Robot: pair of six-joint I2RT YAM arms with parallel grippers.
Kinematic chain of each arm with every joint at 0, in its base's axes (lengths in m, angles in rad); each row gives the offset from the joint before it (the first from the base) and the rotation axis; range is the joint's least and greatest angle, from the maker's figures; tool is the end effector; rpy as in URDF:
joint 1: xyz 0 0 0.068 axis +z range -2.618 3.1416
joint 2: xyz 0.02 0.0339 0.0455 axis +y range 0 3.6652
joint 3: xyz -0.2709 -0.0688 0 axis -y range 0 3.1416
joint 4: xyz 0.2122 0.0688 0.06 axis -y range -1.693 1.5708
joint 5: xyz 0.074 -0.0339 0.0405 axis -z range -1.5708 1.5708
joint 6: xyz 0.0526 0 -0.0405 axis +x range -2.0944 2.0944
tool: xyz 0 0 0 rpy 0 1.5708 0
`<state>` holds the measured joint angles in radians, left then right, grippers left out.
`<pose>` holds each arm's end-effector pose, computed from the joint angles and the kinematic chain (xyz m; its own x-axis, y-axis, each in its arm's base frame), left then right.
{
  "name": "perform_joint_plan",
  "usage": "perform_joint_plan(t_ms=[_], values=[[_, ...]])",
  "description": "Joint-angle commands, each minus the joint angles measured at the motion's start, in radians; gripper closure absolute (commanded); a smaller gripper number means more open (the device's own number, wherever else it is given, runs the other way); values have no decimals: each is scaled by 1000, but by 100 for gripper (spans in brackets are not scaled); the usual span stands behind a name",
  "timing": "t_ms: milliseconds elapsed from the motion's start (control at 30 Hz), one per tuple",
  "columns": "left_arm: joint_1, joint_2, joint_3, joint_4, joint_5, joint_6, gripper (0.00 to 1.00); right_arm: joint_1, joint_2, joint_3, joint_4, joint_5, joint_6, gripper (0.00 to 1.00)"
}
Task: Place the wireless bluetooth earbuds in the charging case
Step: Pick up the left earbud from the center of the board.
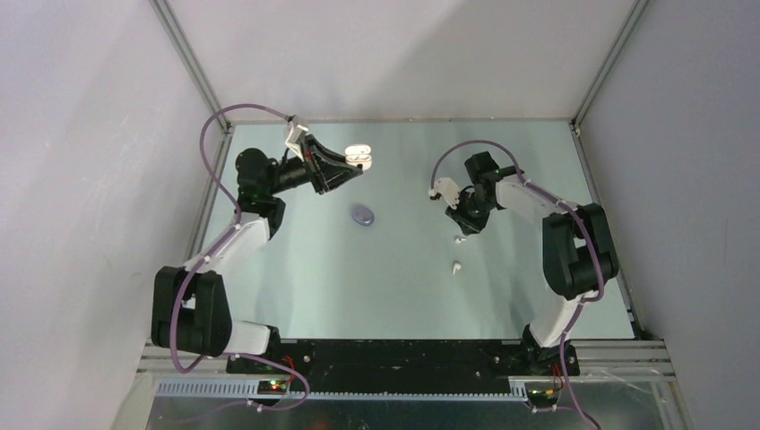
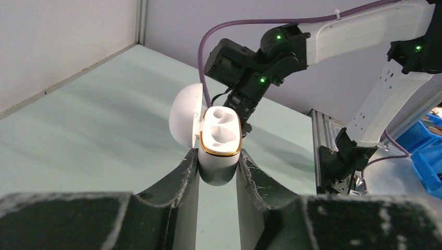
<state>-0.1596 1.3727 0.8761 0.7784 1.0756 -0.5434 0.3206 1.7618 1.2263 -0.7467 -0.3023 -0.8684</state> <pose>0.2661 -0.0897 0.3583 -0.2355 -0.2110 -0.9487 0.9208 0.2638 -0.2872 0.2987 0.1157 0.2037 -0.2968 -0.8663 -0.4017 -0.9408 0.3375 -0.0329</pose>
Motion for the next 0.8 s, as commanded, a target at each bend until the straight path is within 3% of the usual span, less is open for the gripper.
perform_joint_plan(t_ms=[0,400,767], values=[[8,-38,-1,-21,-13,27,100,-13,35,53,45,34,-21,78],[8,-44,-9,-75,-15,63,100,37,94,55,53,57,31,77],[11,-20,-12,-56,-17,70,100,164,-43,-43,11,39,143,77]])
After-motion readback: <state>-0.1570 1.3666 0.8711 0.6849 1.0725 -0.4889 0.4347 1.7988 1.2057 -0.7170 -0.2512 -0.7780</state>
